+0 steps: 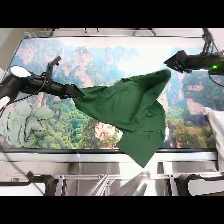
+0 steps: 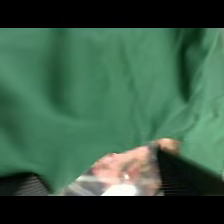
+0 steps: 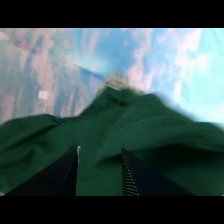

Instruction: Fold the shirts.

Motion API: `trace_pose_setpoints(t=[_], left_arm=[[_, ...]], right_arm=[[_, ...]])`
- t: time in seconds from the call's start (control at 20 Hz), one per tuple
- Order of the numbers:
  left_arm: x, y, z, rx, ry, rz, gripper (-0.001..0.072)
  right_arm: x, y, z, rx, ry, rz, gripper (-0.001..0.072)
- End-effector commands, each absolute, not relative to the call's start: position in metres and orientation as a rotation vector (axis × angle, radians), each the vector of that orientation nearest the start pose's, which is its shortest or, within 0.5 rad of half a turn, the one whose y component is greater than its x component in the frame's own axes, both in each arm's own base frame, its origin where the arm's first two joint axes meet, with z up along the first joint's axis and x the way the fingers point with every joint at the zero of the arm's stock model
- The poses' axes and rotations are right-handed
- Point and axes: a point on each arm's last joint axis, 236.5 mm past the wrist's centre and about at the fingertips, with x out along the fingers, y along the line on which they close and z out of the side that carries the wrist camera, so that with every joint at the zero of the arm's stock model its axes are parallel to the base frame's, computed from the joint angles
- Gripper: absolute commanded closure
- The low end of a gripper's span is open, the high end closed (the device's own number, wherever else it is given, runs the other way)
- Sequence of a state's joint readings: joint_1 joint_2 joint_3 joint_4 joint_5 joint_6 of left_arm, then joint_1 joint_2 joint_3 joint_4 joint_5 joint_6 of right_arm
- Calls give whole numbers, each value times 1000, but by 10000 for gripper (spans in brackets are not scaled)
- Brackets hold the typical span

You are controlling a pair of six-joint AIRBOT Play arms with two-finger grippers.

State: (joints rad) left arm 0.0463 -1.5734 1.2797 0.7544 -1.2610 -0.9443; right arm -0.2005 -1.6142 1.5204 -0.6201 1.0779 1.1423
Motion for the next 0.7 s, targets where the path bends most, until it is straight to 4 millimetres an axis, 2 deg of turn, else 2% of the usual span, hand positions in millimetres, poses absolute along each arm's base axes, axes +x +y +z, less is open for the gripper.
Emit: trace_pose_setpoints(t=[0.0,0.1,0.25,0.4,0.45,0.55,0.6,0.65], left_arm=[[427,-119,-32,-407,1361,-752,-7],[432,-91,-23,-486,1402,-722,-7],[438,-52,-18,-571,1410,-662,-7],[434,-39,-29,-613,1416,-625,-6],[429,-41,-35,-619,1430,-630,-6],[423,-44,-48,-626,1439,-629,-5],[422,-50,-52,-636,1440,-630,-5],[422,-59,-53,-636,1430,-655,-4]], right_arm=[[518,40,70,625,952,478,418],[489,24,78,636,1016,515,584],[434,5,61,611,1181,497,562],[380,-7,30,662,1274,377,561],[360,-7,16,704,1294,327,526],[321,1,-13,800,1330,242,244],[303,10,-29,838,1349,212,181],[289,18,-43,863,1363,186,184]])
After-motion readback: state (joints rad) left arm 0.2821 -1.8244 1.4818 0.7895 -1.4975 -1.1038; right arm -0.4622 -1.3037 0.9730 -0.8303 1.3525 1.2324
